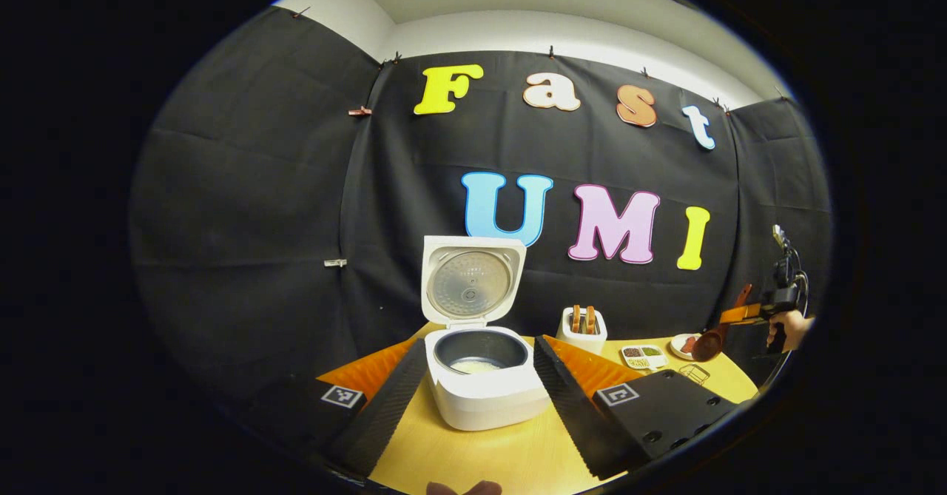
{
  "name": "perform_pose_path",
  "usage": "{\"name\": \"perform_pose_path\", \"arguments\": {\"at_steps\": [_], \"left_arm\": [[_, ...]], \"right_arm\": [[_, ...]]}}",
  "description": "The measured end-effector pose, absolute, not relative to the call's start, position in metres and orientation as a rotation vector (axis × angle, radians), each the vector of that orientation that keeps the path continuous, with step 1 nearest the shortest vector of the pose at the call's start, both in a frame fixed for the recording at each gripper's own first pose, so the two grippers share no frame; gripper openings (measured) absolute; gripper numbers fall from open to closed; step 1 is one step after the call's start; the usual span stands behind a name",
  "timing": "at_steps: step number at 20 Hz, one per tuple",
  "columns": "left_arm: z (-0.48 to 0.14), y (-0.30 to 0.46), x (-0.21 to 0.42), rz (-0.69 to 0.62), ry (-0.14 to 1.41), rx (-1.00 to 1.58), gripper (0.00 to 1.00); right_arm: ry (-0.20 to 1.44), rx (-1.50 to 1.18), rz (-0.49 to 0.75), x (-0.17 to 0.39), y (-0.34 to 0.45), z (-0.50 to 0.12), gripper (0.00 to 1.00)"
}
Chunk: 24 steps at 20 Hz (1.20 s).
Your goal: Close the left gripper, press the button to open the rice cooker; take a wooden spoon from the chopstick holder with the right hand, scoop a spoonful of rice and pour it into the rice cooker, then put the wooden spoon back into the chopstick holder.
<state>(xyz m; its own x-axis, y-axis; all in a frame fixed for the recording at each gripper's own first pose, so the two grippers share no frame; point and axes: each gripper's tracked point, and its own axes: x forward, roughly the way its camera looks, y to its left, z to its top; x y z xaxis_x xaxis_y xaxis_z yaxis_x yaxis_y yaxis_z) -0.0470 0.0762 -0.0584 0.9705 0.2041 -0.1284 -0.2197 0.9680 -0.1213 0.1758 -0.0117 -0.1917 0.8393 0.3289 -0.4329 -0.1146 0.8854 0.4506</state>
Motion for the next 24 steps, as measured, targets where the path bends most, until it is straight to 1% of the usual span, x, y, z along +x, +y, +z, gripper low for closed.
{"name": "perform_pose_path", "arguments": {"at_steps": [7,12,16,17,18,19,20,21,22,23,24], "left_arm": [[-0.061,0.060,-0.046,0.271,0.153,-0.132,0.99],[-0.061,0.049,-0.043,0.294,0.164,-0.127,0.99],[-0.058,0.043,-0.043,0.297,0.165,-0.121,0.99],[-0.057,0.043,-0.043,0.297,0.164,-0.119,0.99],[-0.056,0.042,-0.043,0.296,0.162,-0.117,0.99],[-0.054,0.041,-0.043,0.293,0.158,-0.114,0.99],[-0.053,0.040,-0.043,0.288,0.156,-0.112,0.99],[-0.052,0.040,-0.042,0.283,0.155,-0.111,0.99],[-0.051,0.040,-0.042,0.278,0.152,-0.111,0.99],[-0.050,0.041,-0.041,0.270,0.149,-0.114,0.99],[-0.049,0.041,-0.038,0.263,0.144,-0.117,0.99]], "right_arm": [[0.654,0.358,0.271,0.187,-0.022,-0.272,0.11],[0.737,0.341,0.300,0.186,-0.014,-0.315,0.11],[0.779,0.343,0.286,0.185,-0.016,-0.333,0.16],[0.775,0.351,0.279,0.187,-0.019,-0.332,0.09],[0.771,0.356,0.268,0.187,-0.022,-0.329,0.23],[0.766,0.355,0.254,0.185,-0.027,-0.327,0.34],[0.762,0.356,0.251,0.184,-0.030,-0.325,0.31],[0.757,0.360,0.246,0.181,-0.034,-0.321,0.49],[0.752,0.363,0.242,0.178,-0.036,-0.317,0.56],[0.746,0.364,0.235,0.174,-0.040,-0.314,0.78],[0.743,0.361,0.224,0.171,-0.043,-0.312,0.85]]}}
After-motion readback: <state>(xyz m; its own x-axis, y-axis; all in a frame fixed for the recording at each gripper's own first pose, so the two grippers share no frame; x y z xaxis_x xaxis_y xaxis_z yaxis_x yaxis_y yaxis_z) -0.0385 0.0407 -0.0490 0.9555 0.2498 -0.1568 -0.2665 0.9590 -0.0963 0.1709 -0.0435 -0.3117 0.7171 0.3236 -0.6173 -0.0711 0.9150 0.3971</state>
